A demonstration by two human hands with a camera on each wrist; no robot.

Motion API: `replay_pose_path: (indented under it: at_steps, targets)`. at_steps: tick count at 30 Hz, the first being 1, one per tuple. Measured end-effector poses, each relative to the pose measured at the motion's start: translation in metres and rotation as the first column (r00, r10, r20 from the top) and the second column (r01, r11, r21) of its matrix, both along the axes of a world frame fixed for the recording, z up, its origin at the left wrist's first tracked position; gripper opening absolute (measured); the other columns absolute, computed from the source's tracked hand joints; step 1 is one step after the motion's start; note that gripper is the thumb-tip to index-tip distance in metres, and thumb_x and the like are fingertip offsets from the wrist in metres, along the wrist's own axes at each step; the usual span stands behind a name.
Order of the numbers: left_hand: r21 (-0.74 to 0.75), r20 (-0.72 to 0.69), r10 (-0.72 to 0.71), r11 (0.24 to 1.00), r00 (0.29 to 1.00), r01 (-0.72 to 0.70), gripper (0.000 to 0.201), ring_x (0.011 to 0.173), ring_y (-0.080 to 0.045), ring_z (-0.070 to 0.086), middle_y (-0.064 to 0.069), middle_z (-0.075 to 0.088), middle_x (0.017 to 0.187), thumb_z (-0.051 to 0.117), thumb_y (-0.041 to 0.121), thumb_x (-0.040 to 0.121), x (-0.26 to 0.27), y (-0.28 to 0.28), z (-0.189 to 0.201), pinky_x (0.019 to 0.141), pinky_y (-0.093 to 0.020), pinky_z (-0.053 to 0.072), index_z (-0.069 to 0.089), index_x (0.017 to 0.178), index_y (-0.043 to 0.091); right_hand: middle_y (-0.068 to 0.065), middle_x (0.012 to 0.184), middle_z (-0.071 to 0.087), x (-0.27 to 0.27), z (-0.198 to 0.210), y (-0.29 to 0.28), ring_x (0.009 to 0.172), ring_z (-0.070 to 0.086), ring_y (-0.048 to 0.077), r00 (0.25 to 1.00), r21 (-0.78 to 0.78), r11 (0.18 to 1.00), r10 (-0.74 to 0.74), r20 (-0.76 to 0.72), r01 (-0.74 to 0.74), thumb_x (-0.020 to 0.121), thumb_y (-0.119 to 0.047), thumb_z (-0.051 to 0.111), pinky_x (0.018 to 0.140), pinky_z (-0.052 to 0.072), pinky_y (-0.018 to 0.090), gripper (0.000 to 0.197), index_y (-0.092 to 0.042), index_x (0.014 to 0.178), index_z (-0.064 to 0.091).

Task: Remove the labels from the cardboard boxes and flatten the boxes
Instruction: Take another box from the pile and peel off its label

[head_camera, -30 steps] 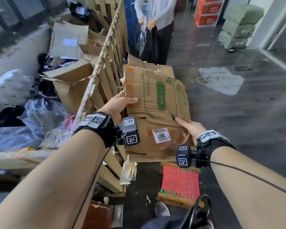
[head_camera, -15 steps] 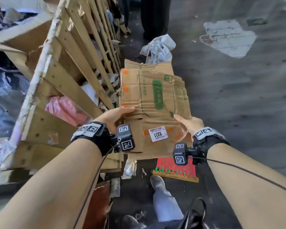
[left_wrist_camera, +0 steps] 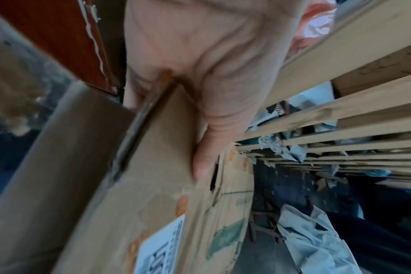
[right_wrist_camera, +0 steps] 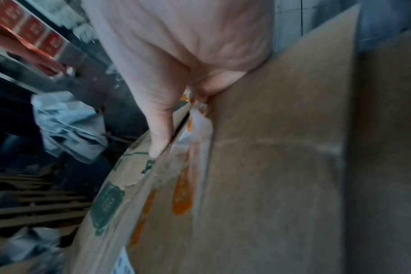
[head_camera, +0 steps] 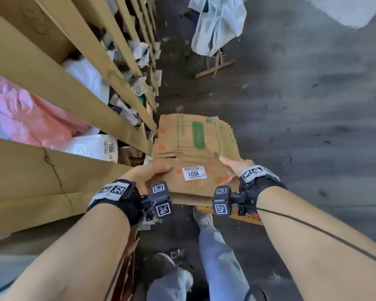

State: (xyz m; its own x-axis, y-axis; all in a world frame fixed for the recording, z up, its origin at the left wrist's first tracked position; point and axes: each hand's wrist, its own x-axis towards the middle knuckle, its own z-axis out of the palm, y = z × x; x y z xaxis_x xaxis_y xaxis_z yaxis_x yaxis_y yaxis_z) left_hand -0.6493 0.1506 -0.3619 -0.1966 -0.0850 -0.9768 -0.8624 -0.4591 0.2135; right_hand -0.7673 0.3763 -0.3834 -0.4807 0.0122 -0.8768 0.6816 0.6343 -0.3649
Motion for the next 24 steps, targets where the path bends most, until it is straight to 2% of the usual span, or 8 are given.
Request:
replay_pose_path:
  at_steps: [3,6,9,11,13,17,20,24]
  targets:
    - [-0.027,0.067,0.041,0.999,0.997,-0.04,0.049,0.105,-0.039,0.064,-0.024,0.067,0.113,0.074,0.016,0.084,0.006,-0.003,-0.033,0.1,-0.054,0.046,0.057,0.127,0.001,0.019,0.133,0.053,0.006,-0.055,0.001,0.101,0.058,0.029,0.992,0.023,1.0,-0.007,0.129,0.004,0.078,-0.044,0.074,0.089,0.048,0.038,0.082,0.003,0.137,0.042]
    - [-0.068,0.069,0.104,0.993,0.992,-0.1,0.039,0.079,-0.036,0.067,-0.022,0.07,0.1,0.076,0.017,0.081,0.01,-0.011,-0.063,0.085,-0.049,0.055,0.063,0.114,0.0,0.019,0.123,0.061,0.007,-0.122,0.012,0.104,0.062,0.034,0.976,-0.065,0.996,-0.04,0.213,0.055,0.038,-0.05,0.092,0.094,0.048,0.052,0.103,-0.002,0.122,0.059]
    - [-0.098,0.031,0.166,0.982,0.986,-0.163,0.033,0.074,-0.033,0.071,-0.021,0.073,0.094,0.079,0.02,0.078,0.009,-0.021,-0.089,0.071,-0.046,0.059,0.068,0.104,0.002,0.021,0.118,0.063,0.005,-0.135,0.011,0.103,0.064,0.036,0.923,-0.165,0.962,-0.148,0.354,0.217,0.068,-0.037,0.082,0.096,0.046,0.053,0.058,-0.005,0.113,0.065]
    - [-0.105,0.017,0.192,0.976,0.981,-0.19,0.041,0.082,-0.034,0.071,-0.019,0.073,0.098,0.081,0.022,0.077,0.005,-0.025,-0.104,0.078,-0.047,0.058,0.067,0.111,0.005,0.02,0.132,0.055,0.002,-0.142,0.009,0.119,0.055,0.038,0.905,-0.22,0.932,-0.19,0.381,0.288,0.075,-0.035,0.079,0.097,0.044,0.059,0.066,-0.011,0.131,0.054]
    - [-0.162,-0.026,0.22,0.962,0.975,-0.222,0.041,0.079,-0.03,0.069,-0.018,0.071,0.104,0.078,0.019,0.08,-0.002,-0.026,-0.119,0.069,-0.04,0.058,0.063,0.117,0.007,0.013,0.147,0.042,-0.001,-0.161,0.006,0.129,0.047,0.034,0.887,-0.261,0.908,-0.203,0.414,0.329,0.07,-0.041,0.083,0.095,0.044,0.062,0.089,-0.022,0.144,0.037]
    - [-0.231,-0.108,0.252,0.935,0.962,-0.271,0.04,0.076,-0.017,0.063,-0.009,0.068,0.106,0.074,0.02,0.085,-0.028,-0.03,-0.148,0.058,-0.029,0.052,0.055,0.119,0.012,0.018,0.121,0.061,-0.006,-0.176,-0.018,0.105,0.061,0.028,0.807,-0.315,0.774,-0.395,0.438,0.55,0.094,-0.014,0.056,0.074,0.059,0.04,0.037,-0.004,0.129,0.048]
    - [-0.158,-0.141,0.244,0.951,0.959,-0.265,0.045,0.076,-0.019,0.066,-0.009,0.067,0.108,0.072,0.019,0.085,-0.05,-0.047,-0.164,0.052,-0.028,0.054,0.053,0.125,0.011,0.018,0.124,0.06,-0.02,-0.195,-0.033,0.096,0.066,0.024,0.755,-0.382,0.655,-0.512,0.409,0.652,0.094,-0.01,0.054,0.064,0.06,0.032,0.044,-0.001,0.136,0.045]
    - [-0.091,-0.224,0.238,0.96,0.945,-0.264,0.048,0.076,-0.023,0.07,-0.017,0.066,0.119,0.067,0.012,0.088,-0.085,-0.074,-0.183,0.055,-0.033,0.059,0.051,0.134,0.012,0.01,0.098,0.07,-0.05,-0.22,-0.055,0.077,0.072,0.018,0.734,-0.457,0.574,-0.547,0.402,0.679,0.094,-0.015,0.055,0.061,0.058,0.026,0.033,-0.006,0.126,0.051]
